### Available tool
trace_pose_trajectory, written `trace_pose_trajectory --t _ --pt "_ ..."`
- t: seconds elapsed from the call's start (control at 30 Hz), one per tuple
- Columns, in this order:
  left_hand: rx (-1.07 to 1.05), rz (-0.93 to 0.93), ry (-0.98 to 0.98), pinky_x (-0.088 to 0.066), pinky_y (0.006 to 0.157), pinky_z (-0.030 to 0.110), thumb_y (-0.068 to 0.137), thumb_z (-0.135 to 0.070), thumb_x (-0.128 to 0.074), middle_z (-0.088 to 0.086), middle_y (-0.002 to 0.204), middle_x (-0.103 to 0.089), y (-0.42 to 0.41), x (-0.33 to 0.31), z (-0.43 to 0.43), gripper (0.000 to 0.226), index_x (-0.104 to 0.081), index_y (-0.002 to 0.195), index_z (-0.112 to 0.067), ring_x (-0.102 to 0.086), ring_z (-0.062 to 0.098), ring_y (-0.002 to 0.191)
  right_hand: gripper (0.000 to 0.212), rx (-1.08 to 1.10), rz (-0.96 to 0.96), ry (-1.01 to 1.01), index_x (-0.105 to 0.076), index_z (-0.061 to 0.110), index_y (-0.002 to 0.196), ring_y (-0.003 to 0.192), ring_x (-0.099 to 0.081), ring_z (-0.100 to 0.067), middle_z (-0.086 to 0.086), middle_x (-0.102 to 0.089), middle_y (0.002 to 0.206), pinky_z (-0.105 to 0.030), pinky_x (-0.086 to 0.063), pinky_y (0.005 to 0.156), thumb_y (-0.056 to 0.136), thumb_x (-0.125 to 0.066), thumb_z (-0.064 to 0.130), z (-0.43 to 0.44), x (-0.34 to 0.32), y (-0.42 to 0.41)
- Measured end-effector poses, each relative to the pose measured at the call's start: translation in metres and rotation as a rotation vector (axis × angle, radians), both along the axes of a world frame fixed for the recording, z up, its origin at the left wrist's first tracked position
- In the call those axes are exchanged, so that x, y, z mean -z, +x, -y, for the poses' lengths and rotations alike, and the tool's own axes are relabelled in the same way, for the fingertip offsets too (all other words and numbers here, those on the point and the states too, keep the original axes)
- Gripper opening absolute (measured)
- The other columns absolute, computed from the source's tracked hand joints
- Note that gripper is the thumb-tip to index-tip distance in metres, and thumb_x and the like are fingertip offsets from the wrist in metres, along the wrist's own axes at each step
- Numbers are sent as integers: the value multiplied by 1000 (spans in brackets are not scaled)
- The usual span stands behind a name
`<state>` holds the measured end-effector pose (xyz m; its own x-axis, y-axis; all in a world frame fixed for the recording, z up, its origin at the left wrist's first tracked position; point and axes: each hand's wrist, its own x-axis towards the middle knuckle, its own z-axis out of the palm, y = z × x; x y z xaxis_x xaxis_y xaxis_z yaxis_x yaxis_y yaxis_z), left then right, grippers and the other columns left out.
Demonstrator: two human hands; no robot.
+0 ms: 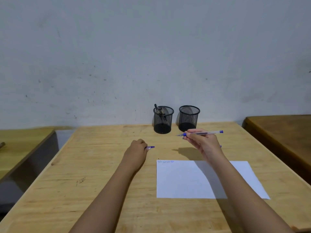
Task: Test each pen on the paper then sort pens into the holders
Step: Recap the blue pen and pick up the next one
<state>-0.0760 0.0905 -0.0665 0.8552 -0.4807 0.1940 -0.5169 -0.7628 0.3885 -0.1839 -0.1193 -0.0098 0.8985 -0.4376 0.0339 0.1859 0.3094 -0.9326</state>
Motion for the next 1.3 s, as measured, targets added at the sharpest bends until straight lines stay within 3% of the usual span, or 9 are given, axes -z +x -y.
trace_pose_trajectory --t 0.1,0.23,0.33,0.53,0.73,0.9,1.1,1.23,1.3 --pt "38 -23 -225 -48 80 30 92 -21 -55 4 99 -65 -7 1 2 19 -67 102 -10 -58 19 93 8 -17 -15 -18 -66 -3 83 68 -71 -18 -17 -69 82 -16 -56 65 78 -64 -8 -4 1 -2" --pt "103 -230 -622 -50 74 20 86 -12 -63 -3 86 -67 -27 -11 9 10 -66 89 -20 -62 13 85 8 -30 -29 -8 -64 -7 86 64 -70 -16 -18 -67 81 -15 -55 62 78 -64 -9 -13 2 -2" --pt "125 -400 -819 -53 78 35 83 -14 -68 -3 84 -66 -41 -25 18 11 -69 85 -25 -61 16 84 10 -28 -28 8 -64 -10 88 63 -70 -16 -20 -66 82 -15 -55 62 77 -64 -9 -18 2 -3" --pt "267 -302 -779 -48 71 16 79 -9 -72 -5 80 -68 -45 -47 26 19 -69 84 -26 -61 1 73 7 -72 -6 36 -64 -7 86 65 -70 -16 -17 -68 79 -15 -54 62 79 -62 -8 -18 -4 -10" --pt "253 -244 -905 -53 79 28 77 -5 -73 -9 78 -71 -53 -60 43 26 -70 77 -31 -66 6 77 11 -82 95 30 -63 -3 84 60 -68 -13 -8 -69 64 -16 -54 63 80 -58 -12 -20 -8 -12" --pt "278 -233 -905 -53 78 21 77 0 -72 -18 70 -70 -53 -64 55 31 -70 74 -31 -65 -2 73 12 -69 130 -23 -63 -1 86 62 -68 -13 -6 -71 67 -17 -54 66 79 -58 -11 -12 -8 -11" --pt "303 -313 -887 -50 70 14 77 -2 -73 -7 74 -70 -46 -63 66 16 -73 82 -17 -63 0 68 10 -127 61 -193 -68 2 79 67 -69 -17 -10 -71 71 -22 -56 69 71 -68 -3 18 -20 -12" --pt "262 -353 -811 -46 65 12 74 -3 -75 -10 69 -71 -25 -73 64 16 -74 80 -18 -62 -1 64 18 29 125 -167 -73 8 70 72 -70 -16 -7 -74 76 -19 -55 73 55 -79 16 45 -16 -14" --pt "270 -354 -754 -48 66 12 73 -3 -76 -13 66 -71 -16 -80 63 19 -74 76 -21 -63 -2 64 23 97 113 -298 -73 7 73 74 -68 -16 -9 -74 80 -22 -56 76 53 -81 16 60 -11 -16"
